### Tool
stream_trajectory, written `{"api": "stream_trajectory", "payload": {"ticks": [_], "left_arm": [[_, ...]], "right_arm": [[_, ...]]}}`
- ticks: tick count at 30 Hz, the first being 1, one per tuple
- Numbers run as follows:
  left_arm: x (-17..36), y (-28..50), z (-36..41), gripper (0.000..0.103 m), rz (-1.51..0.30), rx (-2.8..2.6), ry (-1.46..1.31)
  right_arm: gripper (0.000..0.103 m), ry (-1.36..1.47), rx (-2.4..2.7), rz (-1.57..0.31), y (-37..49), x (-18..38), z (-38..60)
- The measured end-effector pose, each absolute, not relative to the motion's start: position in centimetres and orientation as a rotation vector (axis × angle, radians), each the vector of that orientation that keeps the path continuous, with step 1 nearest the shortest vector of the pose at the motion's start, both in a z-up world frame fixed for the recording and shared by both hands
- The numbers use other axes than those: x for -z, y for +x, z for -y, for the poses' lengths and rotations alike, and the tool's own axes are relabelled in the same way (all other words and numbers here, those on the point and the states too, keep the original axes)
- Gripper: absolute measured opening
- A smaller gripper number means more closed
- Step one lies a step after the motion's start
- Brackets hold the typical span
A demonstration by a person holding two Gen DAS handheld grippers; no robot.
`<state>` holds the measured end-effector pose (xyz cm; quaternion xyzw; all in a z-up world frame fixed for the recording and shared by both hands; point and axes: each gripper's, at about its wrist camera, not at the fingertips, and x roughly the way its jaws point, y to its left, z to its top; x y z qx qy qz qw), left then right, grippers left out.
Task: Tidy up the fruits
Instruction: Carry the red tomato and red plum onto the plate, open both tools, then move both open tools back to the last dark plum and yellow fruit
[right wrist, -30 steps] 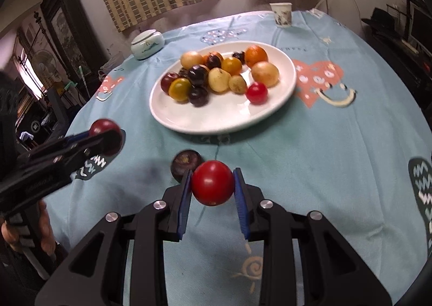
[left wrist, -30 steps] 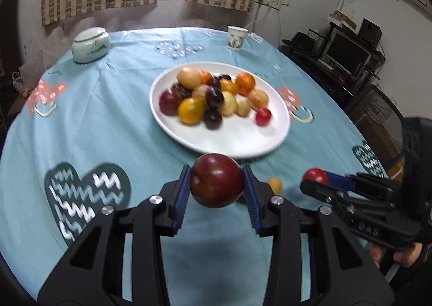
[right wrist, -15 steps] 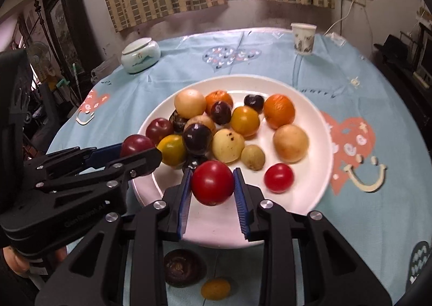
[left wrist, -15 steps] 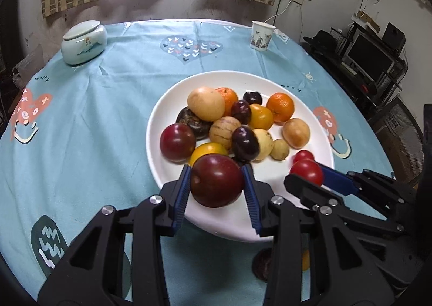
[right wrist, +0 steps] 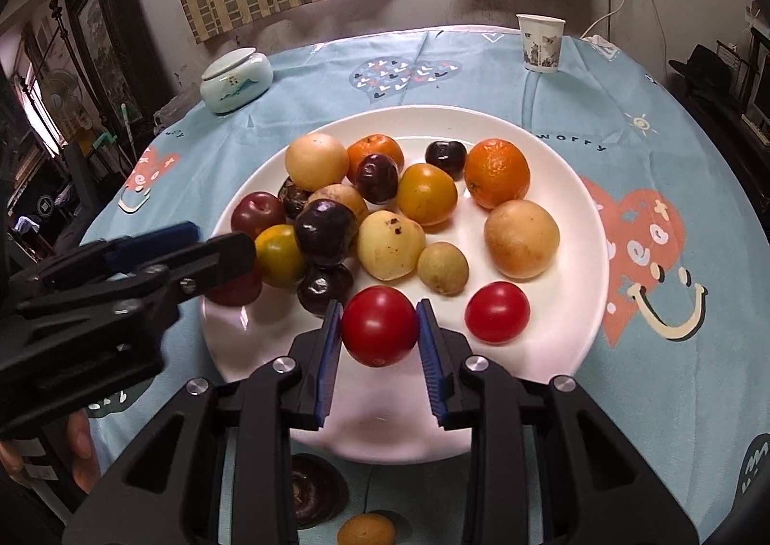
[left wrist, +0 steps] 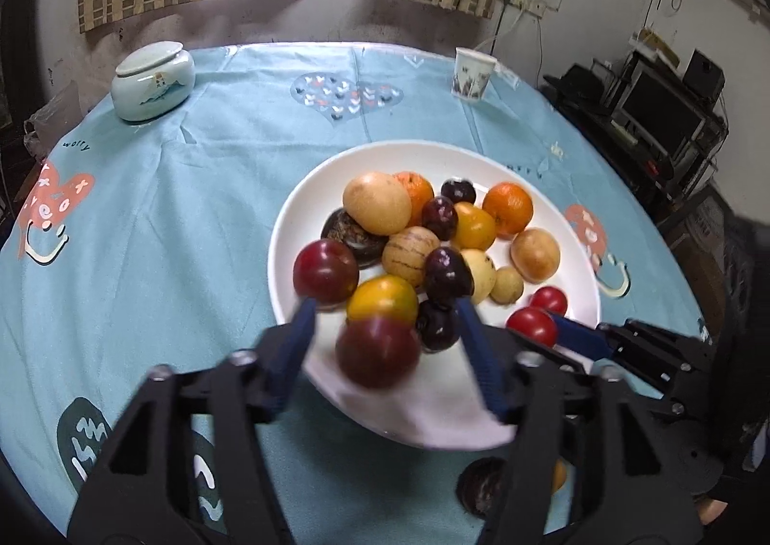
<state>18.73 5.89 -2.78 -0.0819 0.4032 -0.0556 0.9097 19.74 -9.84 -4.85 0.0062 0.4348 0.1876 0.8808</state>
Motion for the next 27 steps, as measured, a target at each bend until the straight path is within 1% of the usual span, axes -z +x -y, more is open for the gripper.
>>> {"api": "stream_trajectory", "payload": {"ticks": [1,2,3,4,7,10,13,17,21,25,27], "left_arm": [[2.5,18.6,-6.0,0.069,-0.816,0.112,-0.174],[2.2,18.4,-6.1,0.069,-0.802,0.112,-0.173],[2.1,18.3,-6.2,0.069,-0.795,0.108,-0.175],[2.1,18.3,-6.3,0.069,-0.792,0.103,-0.179],[1.9,18.1,-7.0,0.07,-0.786,0.1,-0.211],[2.0,17.8,-7.4,0.073,-0.78,0.092,-0.227],[2.2,17.6,-7.6,0.073,-0.787,0.098,-0.237],[2.4,17.0,-7.3,0.073,-0.785,0.105,-0.216],[2.1,16.4,-7.6,0.073,-0.781,0.127,-0.234],[1.8,15.5,-7.4,0.077,-0.767,0.154,-0.234],[1.8,15.2,-7.0,0.078,-0.766,0.16,-0.219]], "right_arm": [[0.035,0.012,-0.382,-0.898,19.7,4.8,10.1],[0.042,0.012,-0.37,-0.883,19.6,4.6,10.3],[0.065,0.015,-0.346,-0.857,19.4,4.3,10.7],[0.074,0.03,-0.333,-0.825,19.2,3.9,11.1],[0.074,0.064,-0.35,-0.786,19.1,3.0,11.7],[0.075,0.102,-0.317,-0.756,19.1,2.6,12.7],[0.075,0.122,-0.271,-0.743,19.4,2.6,13.8],[0.075,0.133,-0.245,-0.782,19.3,3.0,14.6],[0.075,0.123,-0.296,-0.809,16.5,2.3,14.4],[0.075,0.061,-0.309,-0.825,12.7,2.5,13.8],[0.075,0.043,-0.314,-0.852,11.0,3.0,13.7]]}}
